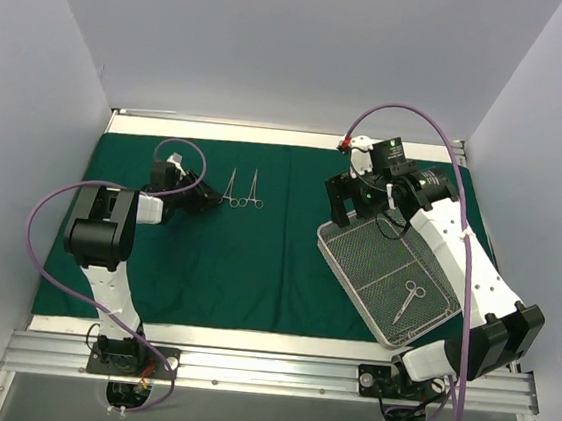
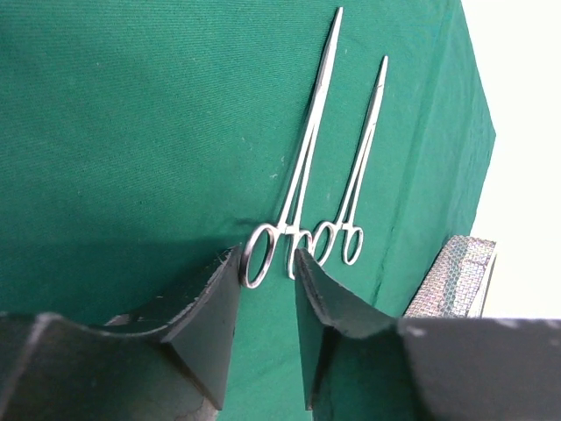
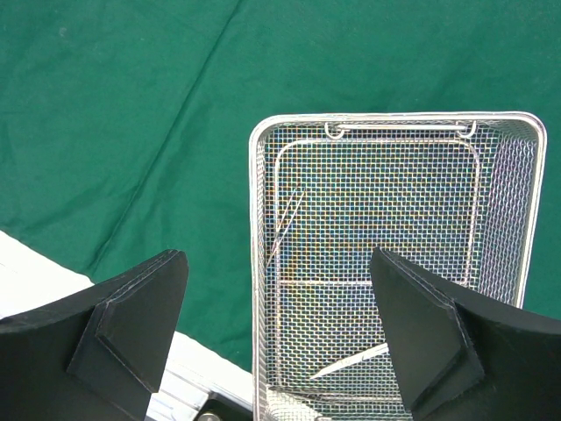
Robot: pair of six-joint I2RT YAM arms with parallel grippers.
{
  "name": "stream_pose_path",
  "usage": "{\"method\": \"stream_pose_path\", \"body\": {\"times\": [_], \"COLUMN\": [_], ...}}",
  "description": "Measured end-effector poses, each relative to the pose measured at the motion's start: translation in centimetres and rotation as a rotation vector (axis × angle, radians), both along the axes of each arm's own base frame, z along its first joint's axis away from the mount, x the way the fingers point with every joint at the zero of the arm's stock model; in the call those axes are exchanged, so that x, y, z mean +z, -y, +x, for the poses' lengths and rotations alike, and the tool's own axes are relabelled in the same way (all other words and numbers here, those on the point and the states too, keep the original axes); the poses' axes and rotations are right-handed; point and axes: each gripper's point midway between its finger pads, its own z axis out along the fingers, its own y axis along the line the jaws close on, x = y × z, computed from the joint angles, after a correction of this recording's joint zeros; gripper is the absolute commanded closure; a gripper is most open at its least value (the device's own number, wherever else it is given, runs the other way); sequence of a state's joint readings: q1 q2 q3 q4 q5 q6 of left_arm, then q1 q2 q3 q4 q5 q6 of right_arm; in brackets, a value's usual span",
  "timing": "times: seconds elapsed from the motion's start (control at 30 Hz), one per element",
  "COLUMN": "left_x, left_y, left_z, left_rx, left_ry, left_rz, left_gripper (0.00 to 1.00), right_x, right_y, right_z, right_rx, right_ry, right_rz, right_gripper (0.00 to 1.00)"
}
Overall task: Open and lay out the surgical kit
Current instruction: Place the medical item in the surgical kit.
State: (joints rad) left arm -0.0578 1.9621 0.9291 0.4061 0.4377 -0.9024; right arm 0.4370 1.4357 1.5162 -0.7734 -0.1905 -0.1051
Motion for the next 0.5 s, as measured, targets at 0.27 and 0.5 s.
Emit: {"method": "stream_pose_path", "body": {"times": [0.27,0.5], "left_x": [0.3,0.3], "left_y": [0.0,-0.3], "left_z": [-0.5,-1.5], "left_rx": [0.000,0.004], "left_ry": [-0.024,-0.070], "left_rz": [0.002,0.020], "left_gripper": [0.52,0.52], "right_x": [0.0,0.0], "right_y": [-0.2,-0.3], "right_z": [0.1,0.3], "right_rx": [0.004,0.003], "right_ry": [0.003,0.008], "right_rz": [0.007,0.015], "right_gripper": [0.11,0.11]}}
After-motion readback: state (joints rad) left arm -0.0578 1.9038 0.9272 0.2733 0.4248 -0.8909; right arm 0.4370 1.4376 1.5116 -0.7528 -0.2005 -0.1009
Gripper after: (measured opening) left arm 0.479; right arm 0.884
